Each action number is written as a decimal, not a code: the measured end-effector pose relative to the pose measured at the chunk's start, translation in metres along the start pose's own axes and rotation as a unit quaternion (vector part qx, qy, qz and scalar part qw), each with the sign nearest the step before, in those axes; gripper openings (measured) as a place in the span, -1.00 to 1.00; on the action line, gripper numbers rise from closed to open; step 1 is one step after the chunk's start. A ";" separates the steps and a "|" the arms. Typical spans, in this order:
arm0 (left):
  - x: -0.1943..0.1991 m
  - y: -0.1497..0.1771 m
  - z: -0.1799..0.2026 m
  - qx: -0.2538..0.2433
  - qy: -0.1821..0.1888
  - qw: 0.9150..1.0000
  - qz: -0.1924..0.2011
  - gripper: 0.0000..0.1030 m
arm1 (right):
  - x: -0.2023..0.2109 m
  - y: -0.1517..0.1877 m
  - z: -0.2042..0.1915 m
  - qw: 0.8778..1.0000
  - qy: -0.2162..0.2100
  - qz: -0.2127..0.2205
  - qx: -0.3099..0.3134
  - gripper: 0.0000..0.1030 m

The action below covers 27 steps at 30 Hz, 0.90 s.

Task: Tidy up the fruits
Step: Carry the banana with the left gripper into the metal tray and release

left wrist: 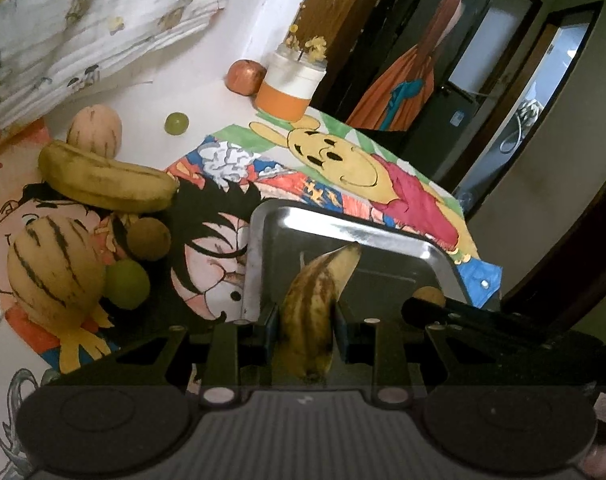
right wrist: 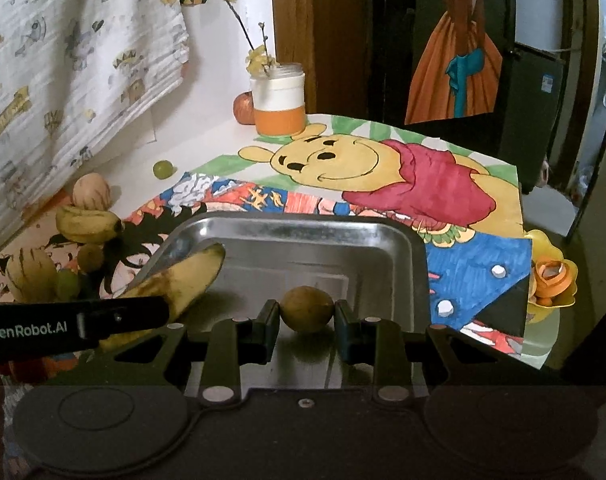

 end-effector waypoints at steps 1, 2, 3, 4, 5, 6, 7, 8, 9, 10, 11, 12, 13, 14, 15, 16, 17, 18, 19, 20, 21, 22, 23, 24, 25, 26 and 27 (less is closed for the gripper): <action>0.000 0.000 0.000 0.000 0.001 1.000 -0.001 -0.38 | 0.000 0.000 0.000 1.000 0.000 -0.001 -0.001 -0.38; 0.000 0.001 0.001 0.001 0.000 1.000 -0.001 -0.38 | -0.001 0.001 0.001 1.000 -0.001 -0.002 -0.001 -0.38; 0.000 0.001 0.001 0.000 0.000 1.000 -0.002 -0.38 | -0.001 0.001 0.001 1.000 -0.001 -0.003 0.000 -0.38; -0.001 0.001 0.001 -0.001 0.000 1.000 -0.002 -0.38 | -0.001 0.001 0.001 1.000 -0.001 -0.003 0.000 -0.37; -0.001 0.002 0.001 -0.002 0.000 1.000 -0.003 -0.38 | 0.000 0.001 0.002 1.000 -0.001 -0.002 -0.001 -0.36; -0.001 0.002 0.001 -0.001 0.001 1.000 -0.004 -0.37 | 0.001 0.001 0.002 1.000 -0.002 -0.002 -0.001 -0.35; 0.000 0.002 0.001 0.000 0.003 1.000 -0.005 -0.37 | 0.003 0.002 0.003 1.000 -0.003 -0.002 -0.002 -0.33; 0.000 0.002 0.001 0.001 0.005 1.000 -0.006 -0.37 | 0.005 0.002 0.003 1.000 -0.004 -0.001 -0.002 -0.31; 0.001 0.002 0.001 0.003 0.005 1.000 -0.006 -0.36 | 0.007 0.003 0.004 1.000 -0.004 -0.001 -0.002 -0.25; 0.001 0.002 0.001 0.004 0.006 1.000 -0.006 -0.36 | 0.010 0.003 0.004 1.000 -0.004 0.000 -0.001 -0.20; 0.003 0.001 0.001 0.004 0.006 1.000 -0.006 -0.35 | 0.013 0.004 0.005 1.000 -0.003 0.002 0.001 -0.18; 0.004 0.001 0.001 0.002 0.004 1.000 -0.004 -0.35 | 0.016 0.005 0.006 1.000 -0.002 0.004 0.002 -0.16; 0.005 0.001 0.002 -0.002 0.001 1.000 -0.004 -0.35 | 0.020 0.006 0.007 1.000 -0.002 0.006 0.002 -0.13; 0.007 0.001 0.002 -0.004 0.000 1.000 -0.003 -0.35 | 0.024 0.006 0.008 1.000 -0.002 0.008 0.001 -0.11; 0.009 0.001 0.002 -0.004 -0.001 1.000 -0.003 -0.33 | 0.028 0.007 0.009 1.000 -0.002 0.010 -0.001 -0.07; 0.011 0.000 0.002 -0.004 -0.001 1.000 -0.002 -0.31 | 0.032 0.007 0.010 1.000 -0.003 0.012 -0.001 -0.02; 0.013 0.000 0.002 -0.004 -0.001 1.000 -0.001 -0.30 | 0.036 0.008 0.011 1.000 -0.003 0.015 -0.002 0.01; 0.016 0.000 0.002 -0.004 -0.003 1.000 0.001 -0.27 | 0.040 0.008 0.011 1.000 -0.004 0.018 -0.001 0.08; 0.019 -0.001 0.002 -0.005 -0.005 1.000 0.003 -0.24 | 0.045 0.008 0.011 1.000 -0.005 0.022 0.000 0.16; 0.024 -0.001 0.002 -0.005 -0.008 1.000 0.006 -0.22 | 0.050 0.009 0.011 1.000 -0.006 0.025 0.001 0.19; 0.027 -0.001 0.002 -0.005 -0.009 1.000 0.008 -0.16 | 0.054 0.009 0.010 1.000 -0.008 0.029 0.002 0.26; 0.031 -0.001 0.001 -0.005 -0.012 1.000 0.011 -0.04 | 0.060 0.009 0.009 0.999 -0.010 0.033 0.002 0.33; 0.036 -0.001 0.001 -0.005 -0.015 1.000 0.014 0.02 | 0.065 0.010 0.008 0.999 -0.013 0.037 0.003 0.36; 0.041 -0.001 0.001 -0.005 -0.019 1.000 0.018 0.12 | 0.070 0.010 0.007 0.999 -0.015 0.041 0.004 0.45; 0.045 -0.002 0.001 -0.007 -0.021 1.000 0.021 0.17 | 0.075 0.010 0.006 0.999 -0.017 0.045 0.005 0.53; 0.049 -0.002 0.002 -0.008 -0.024 0.999 0.023 0.20 | 0.081 0.011 0.004 0.999 -0.020 0.050 0.007 0.55; 0.054 -0.002 0.002 -0.009 -0.027 0.999 0.025 0.31 | 0.086 0.012 0.003 0.998 -0.022 0.053 0.009 0.62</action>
Point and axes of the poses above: each gripper's, at about its wrist camera, not at the fingertips, and x roughly against the way its jaws point, z to its right, y to its underside, the point moved 3 cm from there along -x, roughly the way its jaws point, and after that the axes turned 11 degrees about -x, right-handed, at the moved point
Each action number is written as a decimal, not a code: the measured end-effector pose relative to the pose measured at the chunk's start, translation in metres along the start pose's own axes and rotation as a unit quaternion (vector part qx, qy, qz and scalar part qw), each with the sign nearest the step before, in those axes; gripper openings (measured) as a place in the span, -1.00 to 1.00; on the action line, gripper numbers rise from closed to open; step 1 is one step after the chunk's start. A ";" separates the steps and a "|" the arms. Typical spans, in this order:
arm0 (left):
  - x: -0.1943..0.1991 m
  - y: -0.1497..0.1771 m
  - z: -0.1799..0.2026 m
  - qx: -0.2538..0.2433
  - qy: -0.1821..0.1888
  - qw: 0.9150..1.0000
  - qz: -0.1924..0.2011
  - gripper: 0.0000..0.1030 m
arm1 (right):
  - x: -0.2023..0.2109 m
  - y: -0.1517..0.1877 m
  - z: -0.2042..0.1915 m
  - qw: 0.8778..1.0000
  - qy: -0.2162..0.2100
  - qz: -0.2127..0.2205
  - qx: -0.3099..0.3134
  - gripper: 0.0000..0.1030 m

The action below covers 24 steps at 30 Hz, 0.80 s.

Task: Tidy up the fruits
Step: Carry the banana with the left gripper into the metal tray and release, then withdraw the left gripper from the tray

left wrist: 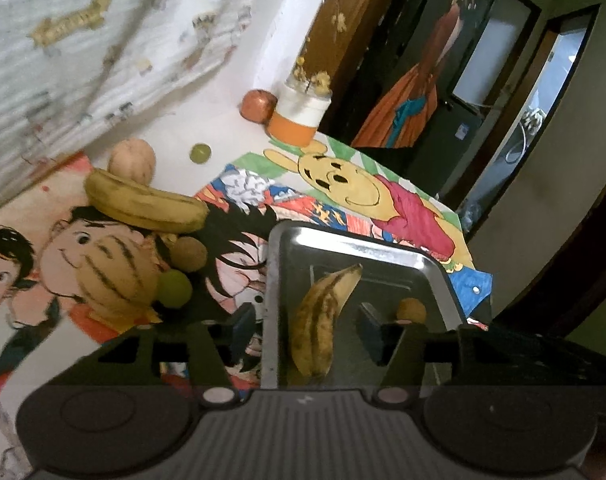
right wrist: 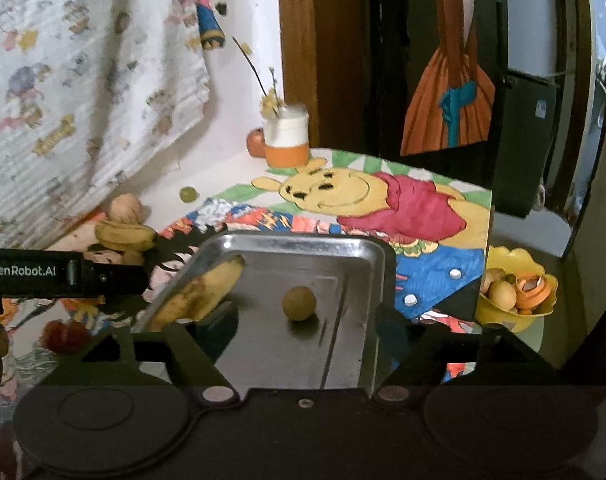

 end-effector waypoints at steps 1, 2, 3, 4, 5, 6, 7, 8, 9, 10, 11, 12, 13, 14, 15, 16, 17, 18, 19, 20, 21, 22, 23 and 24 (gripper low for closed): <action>0.005 0.000 0.000 -0.001 -0.004 1.000 0.002 0.48 | 0.006 0.000 -0.002 1.000 -0.004 0.004 0.002 0.69; 0.010 0.000 -0.001 -0.002 -0.009 1.000 0.006 0.55 | 0.011 0.000 -0.004 1.000 -0.006 0.007 0.003 0.72; 0.016 0.000 -0.001 -0.003 -0.015 1.000 0.011 0.65 | 0.016 0.000 -0.006 1.000 -0.010 0.010 0.004 0.78; 0.022 0.000 -0.001 -0.005 -0.018 1.000 0.015 0.74 | 0.021 0.001 -0.008 1.000 -0.014 0.013 0.005 0.85; 0.028 -0.001 -0.002 -0.007 -0.021 1.000 0.018 0.78 | 0.026 0.002 -0.010 1.000 -0.017 0.016 0.006 0.87; 0.033 0.000 -0.002 -0.009 -0.024 0.999 0.020 0.87 | 0.031 0.002 -0.012 1.000 -0.020 0.019 0.007 0.93; 0.039 0.000 -0.002 -0.012 -0.027 0.999 0.023 0.94 | 0.036 0.003 -0.014 0.999 -0.023 0.021 0.008 0.98; 0.045 0.001 -0.002 -0.013 -0.031 0.999 0.028 0.97 | 0.040 0.004 -0.016 0.999 -0.026 0.023 0.008 0.99; 0.051 0.002 -0.002 -0.015 -0.035 0.999 0.031 0.99 | 0.044 0.004 -0.018 0.999 -0.029 0.023 0.009 0.99; 0.057 0.003 -0.002 -0.016 -0.039 0.998 0.035 0.99 | 0.049 0.006 -0.021 0.999 -0.033 0.023 0.010 0.99; 0.062 0.004 -0.003 -0.017 -0.042 0.998 0.036 0.99 | 0.052 0.007 -0.023 0.999 -0.036 0.024 0.011 0.99; 0.067 0.005 -0.003 -0.018 -0.044 0.998 0.037 0.99 | 0.056 0.008 -0.025 0.999 -0.038 0.025 0.012 0.99; 0.072 0.007 -0.004 -0.019 -0.046 0.998 0.038 0.99 | 0.060 0.010 -0.027 0.999 -0.038 0.026 0.013 0.99; 0.076 0.009 -0.004 -0.021 -0.048 0.998 0.039 0.99 | 0.065 0.012 -0.029 0.999 -0.040 0.027 0.013 0.99; 0.081 0.010 -0.004 -0.022 -0.051 0.998 0.041 0.99 | 0.069 0.014 -0.031 0.999 -0.041 0.028 0.014 0.99; 0.085 0.012 -0.004 -0.024 -0.053 0.997 0.042 0.99 | 0.073 0.016 -0.032 0.999 -0.043 0.029 0.014 0.99; 0.091 0.015 -0.005 -0.027 -0.055 0.997 0.044 0.99 | 0.078 0.018 -0.035 0.998 -0.045 0.030 0.014 0.99; 0.097 0.018 -0.005 -0.029 -0.056 0.997 0.046 0.99 | 0.082 0.021 -0.036 0.998 -0.047 0.030 0.014 0.99; 0.101 0.021 -0.006 -0.031 -0.057 0.997 0.048 0.99 | 0.086 0.024 -0.038 0.998 -0.048 0.030 0.015 0.99; 0.107 0.025 -0.006 -0.032 -0.057 0.997 0.050 0.99 | 0.090 0.027 -0.040 0.998 -0.049 0.029 0.015 0.99; 0.112 0.028 -0.007 -0.033 -0.057 0.997 0.051 0.99 | 0.093 0.029 -0.042 0.998 -0.050 0.029 0.016 0.99; 0.116 0.032 -0.008 -0.034 -0.057 0.997 0.051 0.99 | 0.097 0.033 -0.043 0.998 -0.052 0.027 0.018 0.99; 0.122 0.036 -0.008 -0.034 -0.058 0.996 0.051 0.99 | 0.100 0.036 -0.045 0.998 -0.052 0.026 0.020 0.99; 0.127 0.040 -0.009 -0.034 -0.059 0.996 0.053 0.99 | 0.103 0.039 -0.046 0.998 -0.052 0.024 0.022 0.99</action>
Point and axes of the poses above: each gripper's, at about its wrist camera, not at the fingertips, and x roughly against the way its jaws point, z to its right, y to its underside, the point moved 3 cm from there along -x, roughly the way its jaws point, and after that the axes turned 11 degrees about -x, right-handed, at the moved point
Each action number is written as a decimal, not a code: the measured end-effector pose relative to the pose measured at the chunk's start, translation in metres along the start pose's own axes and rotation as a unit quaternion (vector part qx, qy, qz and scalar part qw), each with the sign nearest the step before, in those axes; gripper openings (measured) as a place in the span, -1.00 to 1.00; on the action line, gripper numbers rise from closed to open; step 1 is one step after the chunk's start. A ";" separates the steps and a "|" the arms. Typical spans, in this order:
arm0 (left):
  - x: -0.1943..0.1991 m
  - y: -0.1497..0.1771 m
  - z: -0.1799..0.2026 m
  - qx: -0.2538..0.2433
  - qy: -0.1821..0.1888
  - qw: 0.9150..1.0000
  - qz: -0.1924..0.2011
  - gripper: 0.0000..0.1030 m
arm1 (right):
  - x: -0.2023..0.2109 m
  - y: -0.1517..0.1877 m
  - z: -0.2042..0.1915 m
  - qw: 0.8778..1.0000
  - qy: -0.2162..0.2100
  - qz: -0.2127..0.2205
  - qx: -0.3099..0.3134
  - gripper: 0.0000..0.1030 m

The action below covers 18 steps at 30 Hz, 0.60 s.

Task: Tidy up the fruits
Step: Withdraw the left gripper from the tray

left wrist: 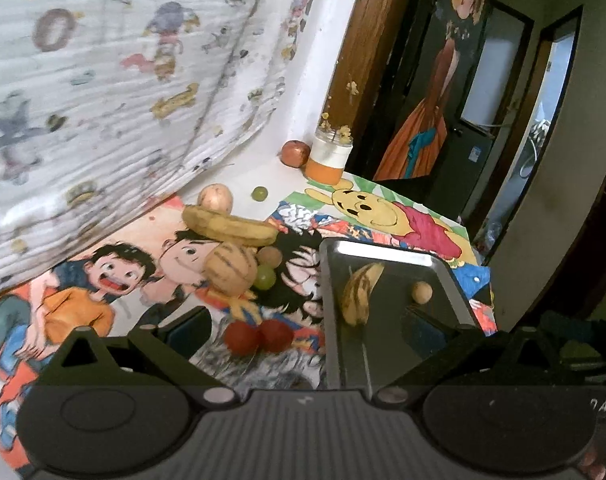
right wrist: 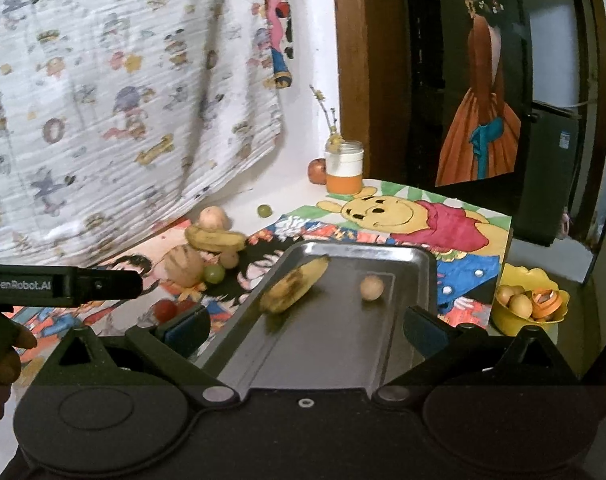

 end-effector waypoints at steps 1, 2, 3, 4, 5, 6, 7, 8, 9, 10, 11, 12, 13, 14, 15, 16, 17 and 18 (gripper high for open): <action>0.006 0.003 -0.001 -0.001 -0.001 1.000 0.002 0.99 | 0.003 0.003 -0.002 1.000 0.001 -0.001 0.001 0.99; 0.011 0.007 -0.002 -0.002 -0.004 1.000 0.004 0.99 | 0.005 0.006 -0.004 1.000 0.002 -0.002 0.000 0.99; 0.017 0.011 -0.003 -0.004 -0.005 1.000 0.005 0.99 | 0.007 0.009 -0.005 1.000 0.002 -0.004 0.000 0.99; 0.022 0.015 -0.003 -0.006 -0.008 1.000 0.005 0.99 | 0.009 0.013 -0.007 1.000 0.002 -0.007 -0.002 0.99; 0.027 0.019 -0.003 -0.010 -0.009 1.000 0.005 0.99 | 0.011 0.016 -0.007 1.000 0.002 -0.010 -0.004 0.99; 0.032 0.024 -0.004 -0.014 -0.010 1.000 0.004 0.99 | 0.013 0.021 -0.008 1.000 0.003 -0.013 -0.007 0.99; 0.036 0.028 -0.004 -0.018 -0.013 1.000 0.003 0.99 | 0.014 0.026 -0.009 1.000 0.003 -0.017 -0.009 0.99; 0.040 0.033 -0.004 -0.021 -0.016 1.000 0.002 0.99 | 0.015 0.030 -0.009 1.000 0.004 -0.022 -0.012 0.99; 0.044 0.039 -0.004 -0.023 -0.019 1.000 -0.001 0.99 | 0.014 0.034 -0.010 1.000 0.004 -0.027 -0.014 0.99; 0.048 0.044 -0.005 -0.024 -0.020 0.999 -0.003 0.99 | 0.014 0.040 -0.010 0.999 0.005 -0.033 -0.013 0.99; 0.050 0.049 -0.006 -0.026 -0.022 0.999 -0.007 0.99 | 0.013 0.045 -0.011 0.999 0.007 -0.040 -0.011 0.99; 0.052 0.054 -0.007 -0.026 -0.024 0.999 -0.011 0.99 | 0.012 0.051 -0.013 0.999 0.012 -0.047 -0.007 0.99; 0.054 0.059 -0.008 -0.026 -0.026 0.999 -0.014 0.99 | 0.012 0.056 -0.014 0.998 0.015 -0.053 -0.005 0.99; 0.056 0.064 -0.009 -0.025 -0.028 0.999 -0.018 0.99 | 0.013 0.061 -0.015 0.998 0.016 -0.057 -0.004 0.99; 0.058 0.068 -0.011 -0.023 -0.029 0.999 -0.022 0.99 | 0.013 0.066 -0.016 0.998 0.016 -0.062 -0.004 0.99; 0.059 0.072 -0.013 -0.022 -0.031 0.999 -0.027 0.99 | 0.014 0.071 -0.017 0.998 0.015 -0.066 -0.007 0.99; 0.061 0.076 -0.014 -0.020 -0.032 0.999 -0.031 0.99 | 0.015 0.074 -0.018 0.997 0.013 -0.071 -0.009 0.99; 0.062 0.080 -0.016 -0.017 -0.033 0.999 -0.035 0.99 | 0.016 0.078 -0.019 0.997 0.012 -0.075 -0.012 0.99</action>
Point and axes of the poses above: each gripper's, at about its wrist camera, not at the fingertips, and x roughly against the way its jaws point, z to its right, y to its underside, the point moved 3 cm from there along -x, roughly the way its jaws point, and after that the axes turned 11 degrees about -x, right-handed, at the moved point
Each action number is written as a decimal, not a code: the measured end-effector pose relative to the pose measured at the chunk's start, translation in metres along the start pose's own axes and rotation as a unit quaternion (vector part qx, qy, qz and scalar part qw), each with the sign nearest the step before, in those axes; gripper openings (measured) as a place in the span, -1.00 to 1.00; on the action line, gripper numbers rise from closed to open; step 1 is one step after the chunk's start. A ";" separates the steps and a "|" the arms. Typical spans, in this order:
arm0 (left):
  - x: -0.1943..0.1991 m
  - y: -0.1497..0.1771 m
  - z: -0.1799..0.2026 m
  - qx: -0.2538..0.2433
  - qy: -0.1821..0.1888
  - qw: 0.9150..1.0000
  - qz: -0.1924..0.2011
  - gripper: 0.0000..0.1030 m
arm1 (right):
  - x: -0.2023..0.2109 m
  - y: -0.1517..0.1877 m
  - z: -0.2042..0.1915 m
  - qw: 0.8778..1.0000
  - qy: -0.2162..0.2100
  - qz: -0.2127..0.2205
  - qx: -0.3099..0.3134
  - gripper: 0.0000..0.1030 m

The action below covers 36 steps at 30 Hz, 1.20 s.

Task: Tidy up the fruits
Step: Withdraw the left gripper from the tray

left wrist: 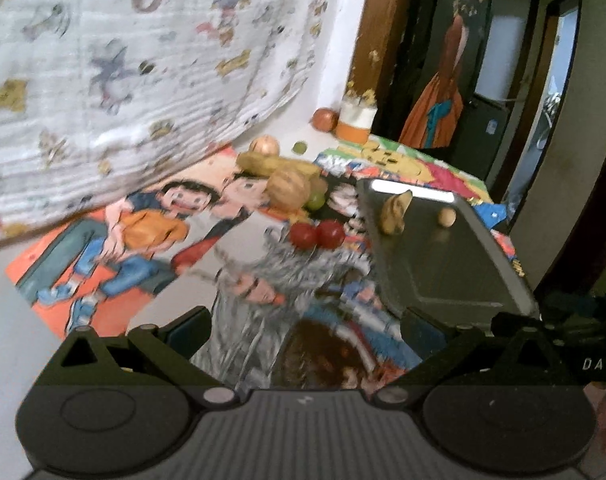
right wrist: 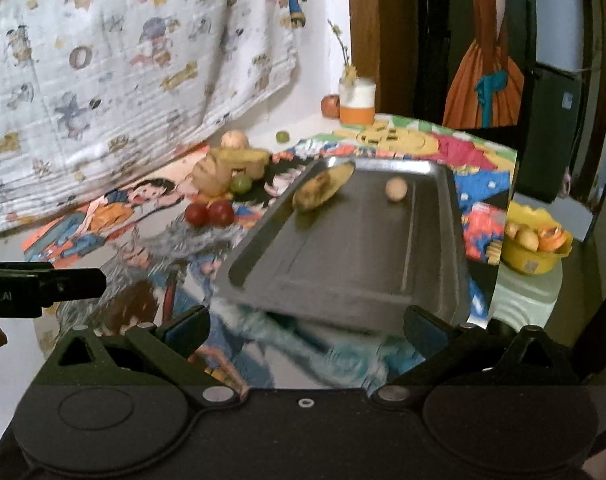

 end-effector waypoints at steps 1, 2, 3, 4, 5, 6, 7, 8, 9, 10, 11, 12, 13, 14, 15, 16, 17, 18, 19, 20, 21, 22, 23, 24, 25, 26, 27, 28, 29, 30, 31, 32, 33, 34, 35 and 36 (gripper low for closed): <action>0.001 0.003 -0.002 0.002 0.001 1.000 -0.003 0.99 | 0.000 0.003 -0.001 1.000 0.000 -0.004 -0.002 0.99; 0.002 0.007 -0.003 0.002 0.004 1.000 -0.006 0.99 | 0.001 0.006 -0.001 1.000 -0.001 -0.007 -0.004 0.99; 0.003 0.010 -0.005 0.002 0.006 1.000 -0.009 0.99 | 0.001 0.008 -0.002 1.000 -0.002 -0.011 -0.005 0.99; 0.004 0.012 -0.006 0.002 0.006 1.000 -0.012 0.99 | 0.001 0.011 -0.004 1.000 -0.004 -0.016 -0.008 0.99; 0.005 0.014 -0.007 0.001 0.005 1.000 -0.014 0.99 | 0.001 0.013 -0.005 1.000 -0.007 -0.020 -0.012 0.99; 0.005 0.016 -0.008 -0.001 0.005 1.000 -0.016 0.99 | 0.001 0.014 -0.006 0.999 -0.012 -0.025 -0.016 0.99; 0.005 0.017 -0.009 -0.002 0.004 1.000 -0.017 0.99 | 0.000 0.016 -0.009 0.999 -0.017 -0.030 -0.019 0.99; 0.006 0.019 -0.010 -0.004 0.003 1.000 -0.019 0.99 | 0.000 0.017 -0.011 0.999 -0.020 -0.034 -0.021 0.99; 0.006 0.020 -0.010 -0.005 0.002 1.000 -0.020 0.99 | -0.001 0.018 -0.013 0.999 -0.023 -0.037 -0.020 0.99; 0.006 0.021 -0.010 -0.006 0.001 1.000 -0.021 0.99 | -0.002 0.019 -0.016 0.999 -0.024 -0.039 -0.017 0.99; 0.006 0.022 -0.011 -0.008 0.001 1.000 -0.022 0.99 | -0.003 0.020 -0.018 0.999 -0.025 -0.042 -0.015 0.99; 0.005 0.023 -0.011 -0.009 0.000 1.000 -0.024 0.99 | -0.004 0.020 -0.020 0.999 -0.026 -0.044 -0.012 0.99; 0.005 0.024 -0.012 -0.009 -0.001 1.000 -0.026 0.99 | -0.005 0.020 -0.022 0.999 -0.026 -0.045 -0.010 0.99; 0.004 0.025 -0.013 -0.009 -0.003 1.000 -0.028 0.99 | -0.005 0.020 -0.024 0.998 -0.027 -0.047 -0.009 0.99; 0.004 0.026 -0.014 -0.009 -0.005 1.000 -0.030 0.99 | -0.007 0.021 -0.026 0.998 -0.029 -0.049 -0.007 0.99; 0.004 0.027 -0.015 -0.008 -0.007 0.999 -0.030 0.99 | -0.008 0.021 -0.027 0.998 -0.030 -0.051 -0.005 0.99; 0.003 0.027 -0.017 -0.008 -0.009 0.999 -0.031 0.99 | -0.009 0.021 -0.028 0.998 -0.030 -0.053 -0.003 0.99; 0.003 0.027 -0.019 -0.007 -0.011 0.999 -0.031 0.99 | -0.009 0.020 -0.029 0.998 -0.030 -0.054 0.000 0.99; 0.003 0.027 -0.020 -0.006 -0.012 0.999 -0.032 0.99 | -0.010 0.019 -0.031 0.998 -0.031 -0.054 0.004 0.99; 0.003 0.027 -0.022 -0.005 -0.014 0.999 -0.032 0.99 | -0.011 0.017 -0.032 0.998 -0.032 -0.053 0.006 0.99; 0.002 0.027 -0.024 -0.004 -0.016 0.999 -0.033 0.99 | -0.012 0.015 -0.033 0.998 -0.031 -0.050 0.008 0.99; 0.002 0.026 -0.027 -0.003 -0.019 0.999 -0.034 0.99 | -0.012 0.012 -0.034 0.999 -0.030 -0.043 0.011 0.99; 0.001 0.025 -0.029 -0.003 -0.021 0.999 -0.034 0.99 | -0.012 0.008 -0.035 0.999 -0.029 -0.037 0.017 0.99; 0.000 0.023 -0.033 -0.002 -0.023 0.999 -0.034 0.99 | -0.012 0.004 -0.036 0.999 -0.029 -0.031 0.022 0.99; -0.002 0.022 -0.035 -0.001 -0.025 0.999 -0.034 0.99 | -0.012 -0.001 -0.037 0.999 -0.029 -0.025 0.027 0.99; -0.003 0.021 -0.039 0.001 -0.027 0.999 -0.035 0.99 | -0.014 -0.006 -0.038 0.999 -0.029 -0.020 0.034 0.99; -0.005 0.020 -0.043 0.003 -0.028 0.999 -0.036 0.99 | -0.015 -0.011 -0.038 0.999 -0.028 -0.016 0.040 0.99; -0.008 0.019 -0.047 0.007 -0.028 0.999 -0.038 0.99 | -0.017 -0.018 -0.039 0.998 -0.027 -0.009 0.049 0.99; -0.010 0.017 -0.052 0.012 -0.028 0.999 -0.040 0.99 | -0.018 -0.023 -0.039 0.998 -0.025 -0.004 0.057 0.99; -0.013 0.015 -0.056 0.017 -0.028 0.999 -0.042 0.99 | -0.020 -0.030 -0.039 0.998 -0.022 0.001 0.065 0.99; -0.015 0.013 -0.060 0.022 -0.028 0.998 -0.042 0.99 | -0.023 -0.038 -0.038 0.997 -0.020 0.007 0.075 0.99; -0.018 0.010 -0.064 0.026 -0.028 0.998 -0.041 0.99 | -0.025 -0.044 -0.038 0.996 -0.019 0.011 0.082 0.99; -0.020 0.006 -0.068 0.030 -0.028 0.998 -0.039 0.99 | -0.028 -0.050 -0.038 0.996 -0.018 0.015 0.089 0.99; -0.023 0.002 -0.071 0.033 -0.027 0.998 -0.037 0.99 | -0.032 -0.057 -0.039 0.995 -0.018 0.019 0.097 0.99; -0.026 -0.003 -0.075 0.036 -0.026 0.998 -0.035 0.99 | -0.034 -0.063 -0.040 0.994 -0.019 0.023 0.104 0.99; -0.030 -0.008 -0.078 0.037 -0.024 0.998 -0.034 0.99 | -0.038 -0.067 -0.041 0.993 -0.022 0.025 0.111 0.99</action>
Point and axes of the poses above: each gripper's, at about its wrist camera, not at the fingertips, and x roughly against the way its jaws point, z to its right, y to its underside, the point moved 3 cm from there along -x, roughly the way its jaws point, and after that the axes turned 11 degrees about -x, right-handed, at the moved point
